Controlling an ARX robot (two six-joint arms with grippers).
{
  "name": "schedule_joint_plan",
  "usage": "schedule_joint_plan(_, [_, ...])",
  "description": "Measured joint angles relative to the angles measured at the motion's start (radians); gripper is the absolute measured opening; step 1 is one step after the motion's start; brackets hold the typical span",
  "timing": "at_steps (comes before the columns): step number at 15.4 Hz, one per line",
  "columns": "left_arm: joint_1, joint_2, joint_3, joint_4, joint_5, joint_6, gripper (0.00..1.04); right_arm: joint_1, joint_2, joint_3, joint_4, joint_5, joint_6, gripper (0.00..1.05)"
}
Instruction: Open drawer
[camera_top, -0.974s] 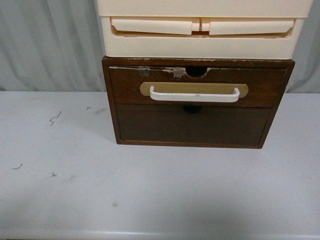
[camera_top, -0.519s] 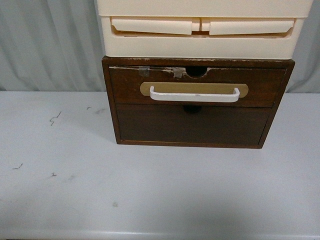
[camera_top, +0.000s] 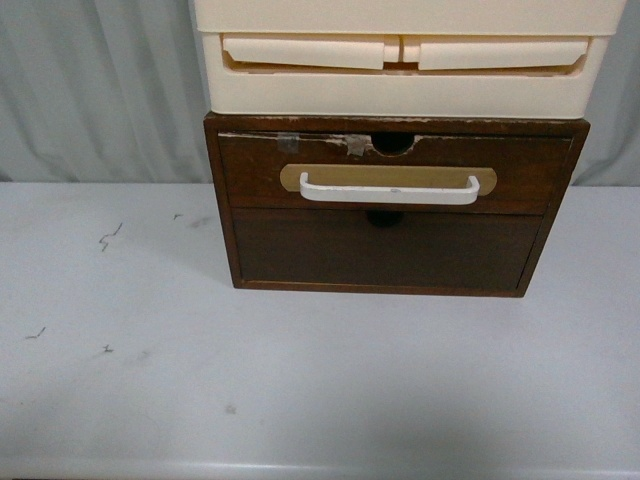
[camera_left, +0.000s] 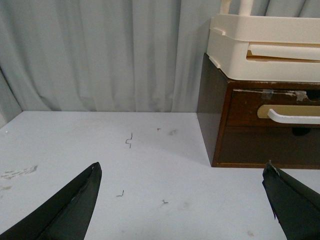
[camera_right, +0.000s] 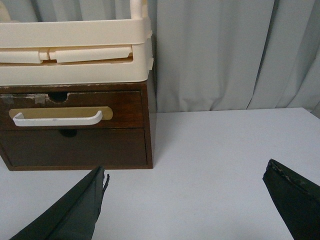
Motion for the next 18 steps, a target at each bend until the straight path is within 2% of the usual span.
schedule_joint_plan(3, [0.000, 0.000, 0.000, 0.000, 0.000, 0.000, 0.98, 0.000, 0.000, 0.000, 0.000, 0.000, 0.000, 0.98])
schedule_joint_plan(4, [-0.019, 0.014, 0.018, -0.071, -0.064, 0.000, 0.98, 0.034, 0.029, 0.027, -0.093, 0.077, -0.039, 0.98])
schedule_joint_plan(5, [-0.098, 0.142, 0.078, -0.179, -0.238, -0.003, 0.98, 0.080, 0.143, 0.057, -0.110, 0.173, -0.103, 0.98])
schedule_joint_plan(6, [-0.097, 0.227, 0.096, -0.151, -0.287, -0.007, 0.98, 0.082, 0.233, 0.076, -0.072, 0.190, -0.140, 0.98])
schedule_joint_plan(7, [-0.064, 0.276, 0.106, -0.125, -0.291, -0.023, 0.98, 0.067, 0.307, 0.103, -0.036, 0.180, -0.142, 0.98])
schedule_joint_plan(9, [-0.013, 0.394, 0.141, -0.024, -0.214, -0.071, 0.98, 0.060, 0.457, 0.166, 0.023, 0.076, -0.076, 0.98])
schedule_joint_plan(12, [0.012, 0.665, 0.207, 0.148, -0.084, -0.236, 0.98, 0.052, 0.723, 0.222, 0.203, -0.094, 0.124, 0.98])
schedule_joint_plan(18, [-0.107, 1.209, 0.357, 0.574, 0.222, -0.684, 0.98, 0.086, 1.197, 0.285, 0.698, -0.285, 0.620, 0.98])
